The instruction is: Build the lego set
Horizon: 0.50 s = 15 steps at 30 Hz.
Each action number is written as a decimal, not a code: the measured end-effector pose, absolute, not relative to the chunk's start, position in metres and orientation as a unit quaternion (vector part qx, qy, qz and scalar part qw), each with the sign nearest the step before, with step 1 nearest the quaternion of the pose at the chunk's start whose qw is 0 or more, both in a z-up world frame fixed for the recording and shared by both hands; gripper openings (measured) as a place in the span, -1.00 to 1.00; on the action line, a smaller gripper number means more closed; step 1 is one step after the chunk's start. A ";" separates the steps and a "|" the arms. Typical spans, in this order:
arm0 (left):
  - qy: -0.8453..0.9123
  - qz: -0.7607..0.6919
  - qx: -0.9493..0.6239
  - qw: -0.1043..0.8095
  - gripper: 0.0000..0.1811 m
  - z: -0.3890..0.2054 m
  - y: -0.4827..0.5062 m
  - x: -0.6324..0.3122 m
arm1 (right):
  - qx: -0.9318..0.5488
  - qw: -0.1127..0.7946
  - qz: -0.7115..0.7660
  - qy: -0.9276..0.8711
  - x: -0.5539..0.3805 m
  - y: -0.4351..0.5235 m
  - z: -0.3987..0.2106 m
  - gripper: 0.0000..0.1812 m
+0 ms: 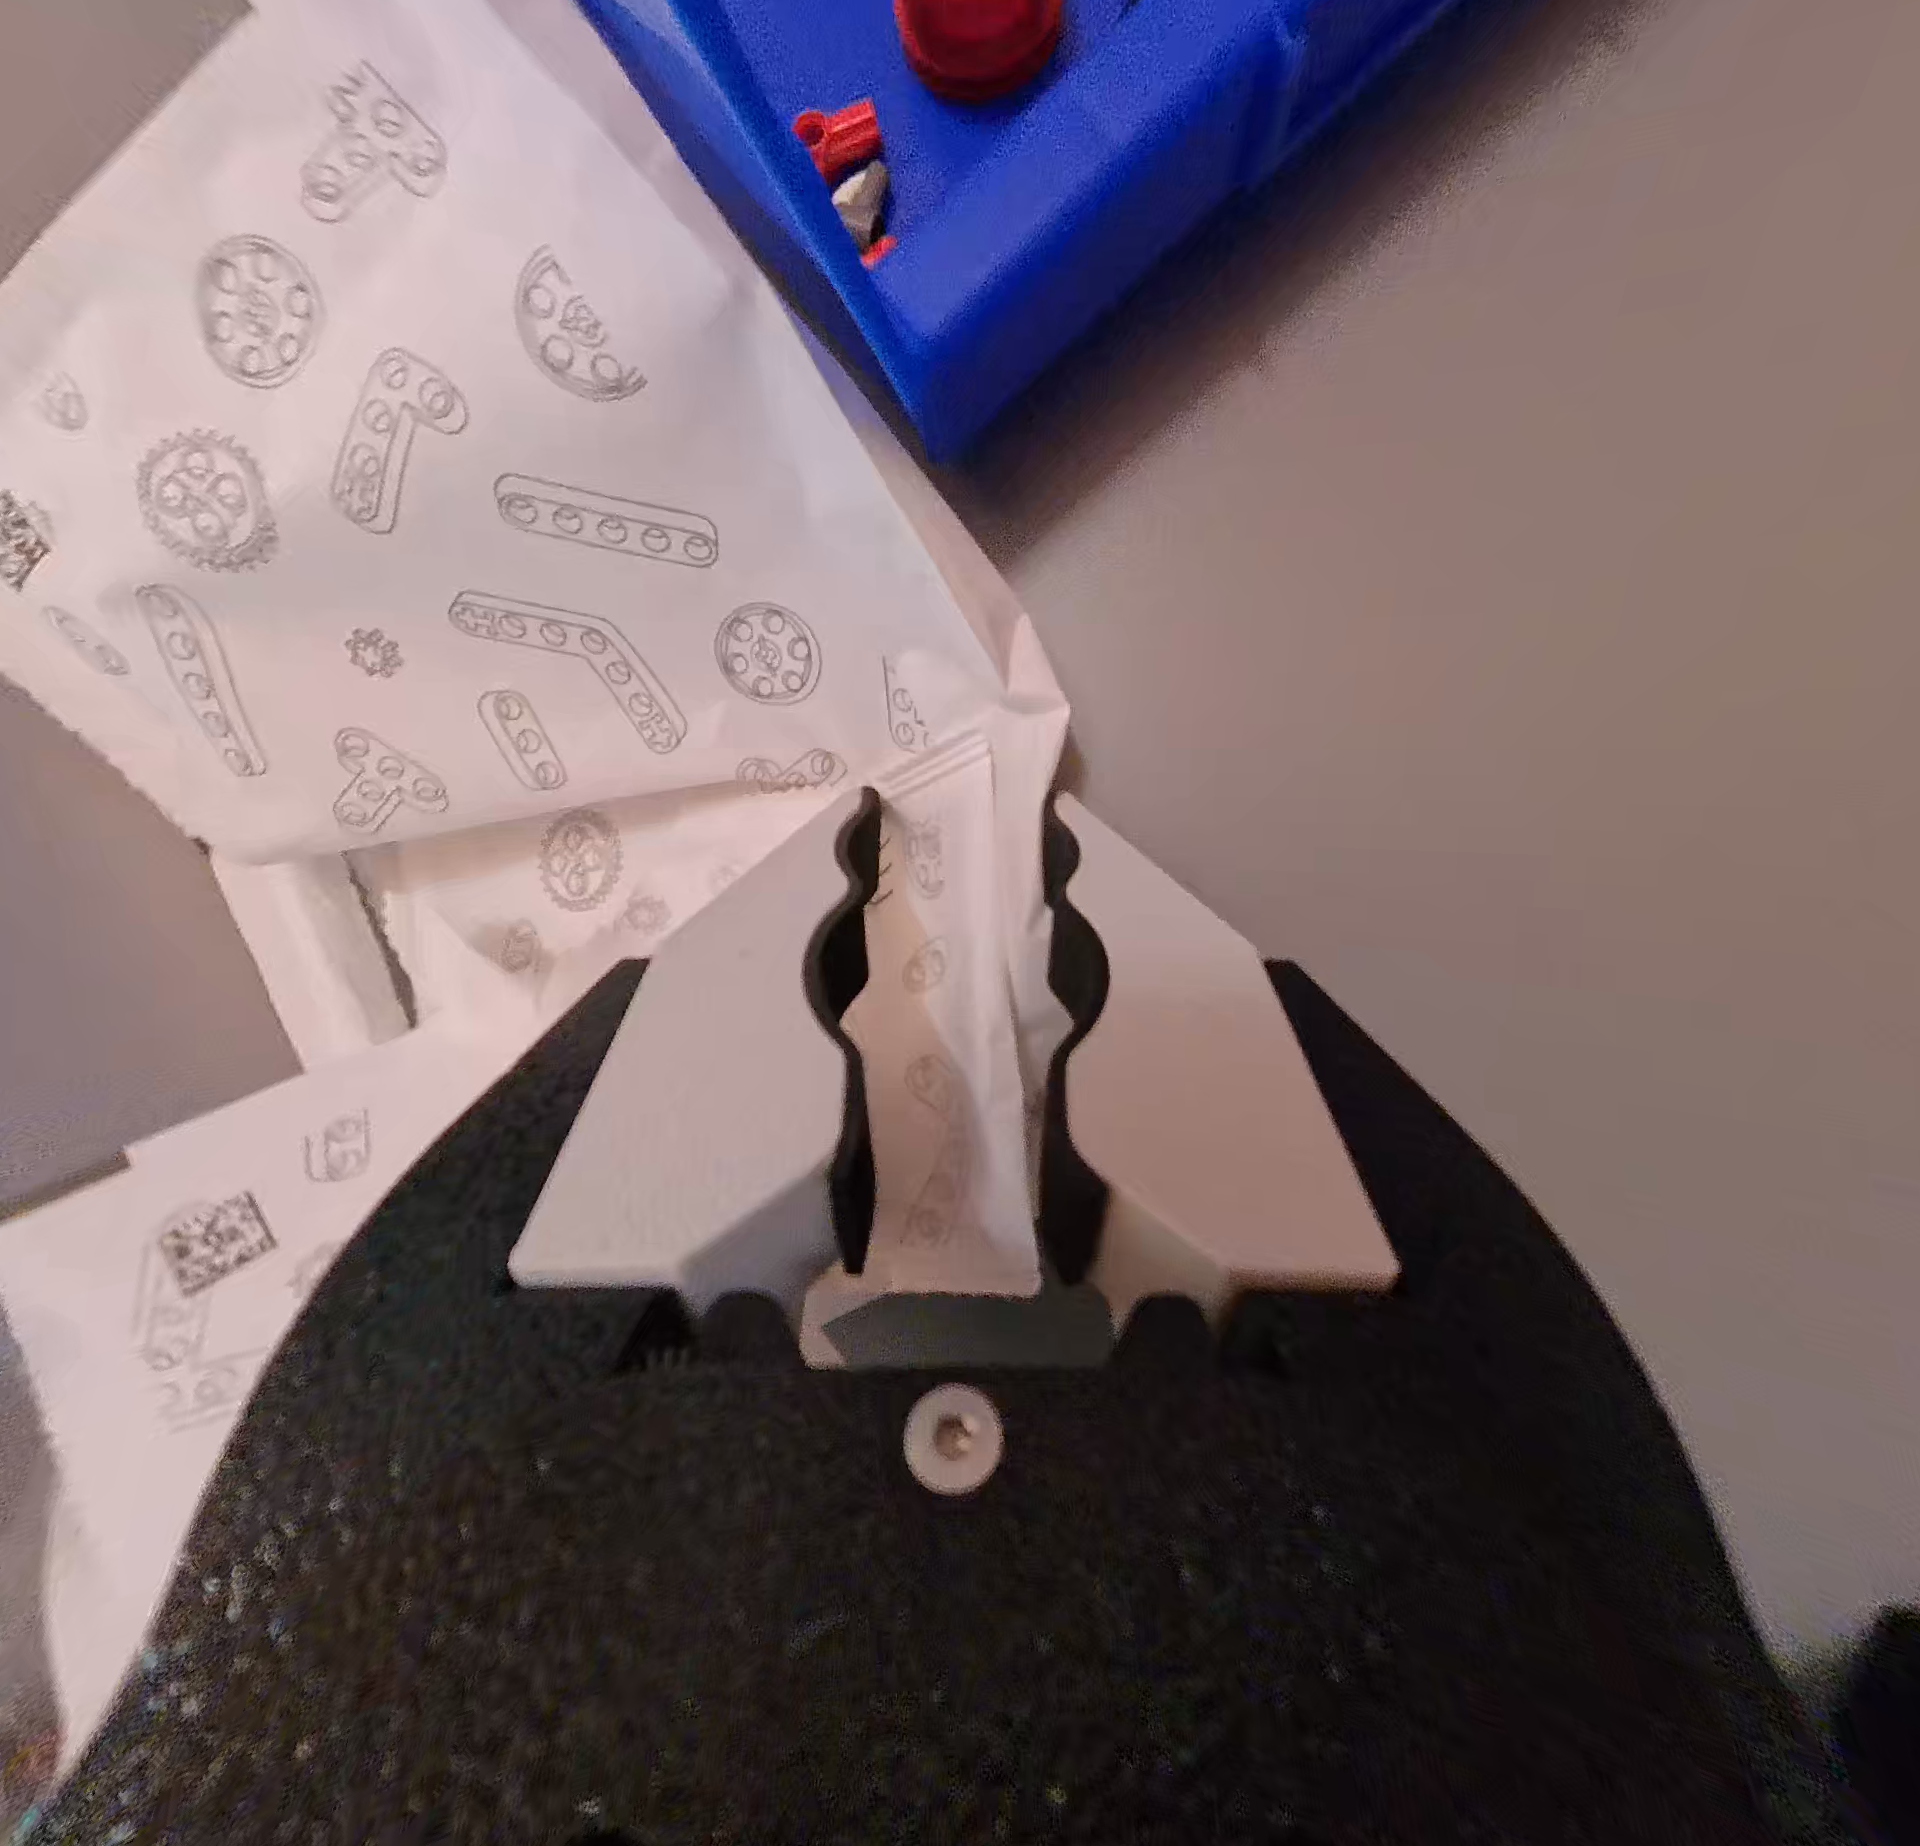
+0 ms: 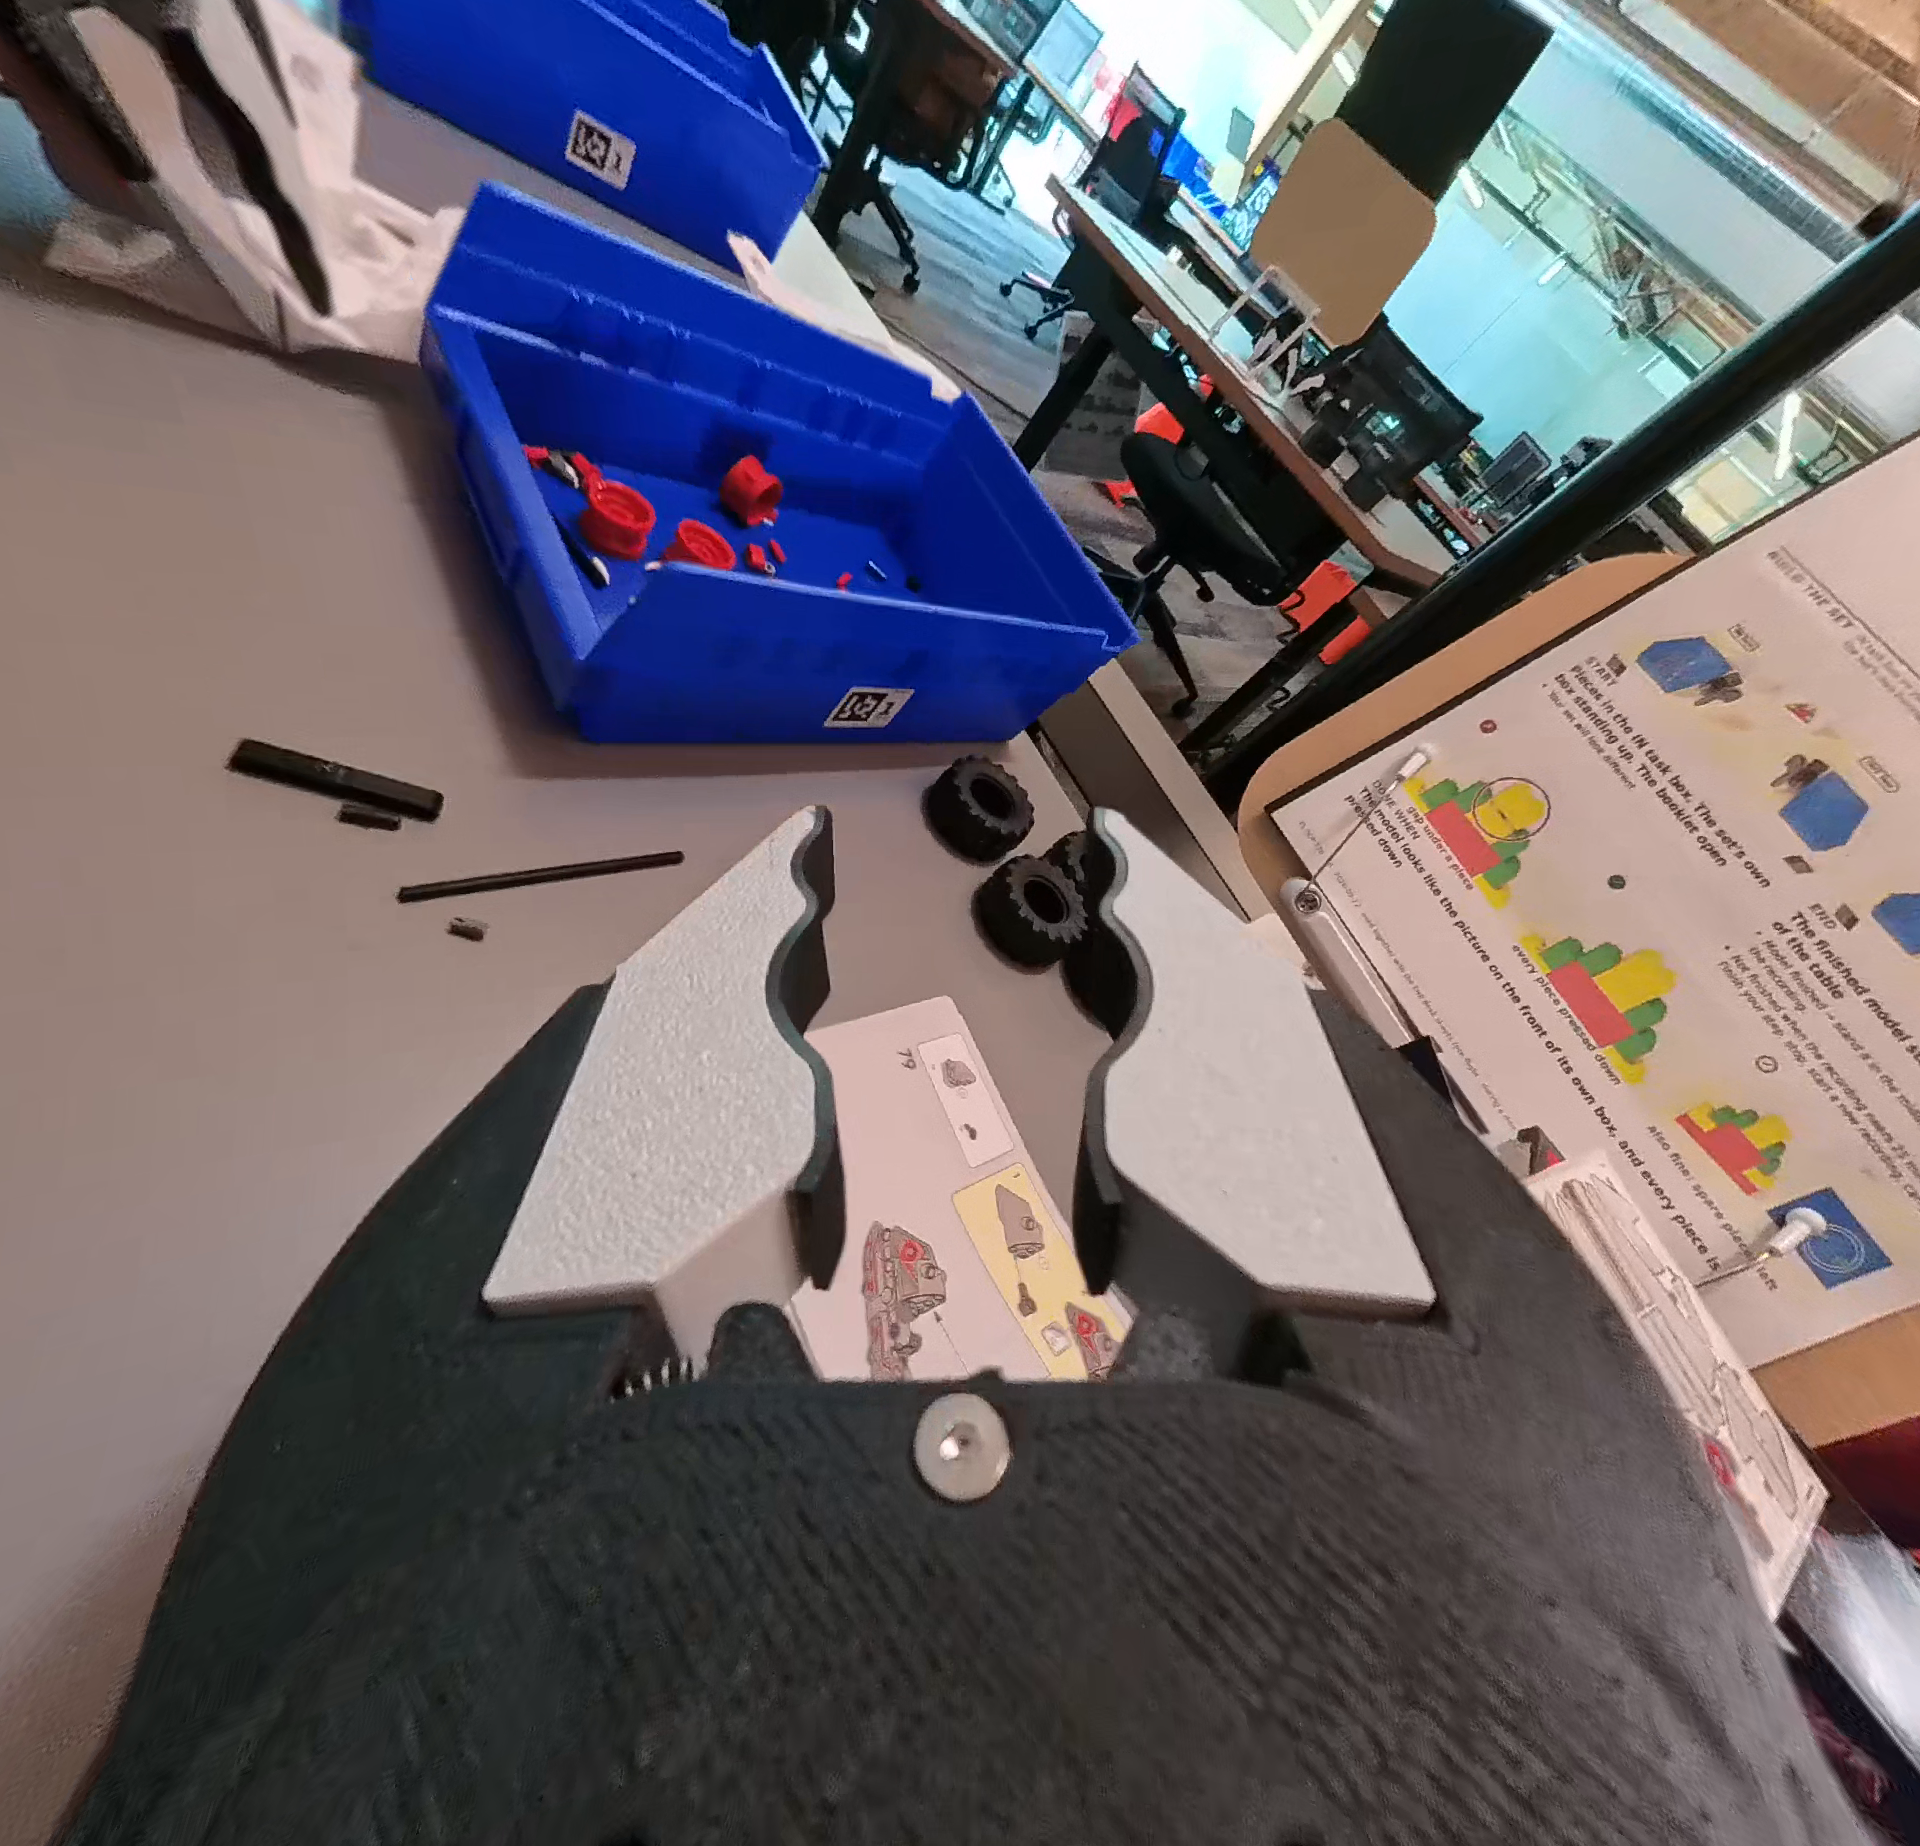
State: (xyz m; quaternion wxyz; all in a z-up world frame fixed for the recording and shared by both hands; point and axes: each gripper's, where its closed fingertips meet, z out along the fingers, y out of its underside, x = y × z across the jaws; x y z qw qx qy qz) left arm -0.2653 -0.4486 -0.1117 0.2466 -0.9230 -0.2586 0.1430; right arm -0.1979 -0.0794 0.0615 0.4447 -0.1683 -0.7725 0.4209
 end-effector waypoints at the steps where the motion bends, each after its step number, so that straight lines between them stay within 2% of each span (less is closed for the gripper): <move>1: -0.258 0.150 -0.920 0.253 -0.69 -0.111 -0.450 -0.262 | -0.171 0.445 0.425 -0.770 -0.195 -0.079 0.064 -0.49; 5: -0.260 0.177 -0.890 0.329 -0.57 -0.093 -0.446 -0.266 | -0.182 0.447 0.415 -0.771 -0.184 -0.075 0.063 -0.49; 8: -0.292 0.188 -0.825 0.446 -0.47 -0.042 -0.427 -0.270 | -0.194 0.439 0.406 -0.777 -0.173 -0.072 0.058 -0.48; 11: -0.344 0.196 -0.752 0.527 -0.46 0.004 -0.401 -0.281 | -0.215 0.432 0.409 -0.774 -0.168 -0.068 0.054 -0.50; 13: -0.404 0.214 -0.720 0.522 -0.43 0.015 -0.390 -0.306 | -0.240 0.426 0.424 -0.762 -0.171 -0.067 0.055 -0.49; 15: -0.429 0.246 -0.735 0.463 -0.31 0.003 -0.388 -0.336 | -0.256 0.410 0.445 -0.754 -0.175 -0.071 0.055 -0.49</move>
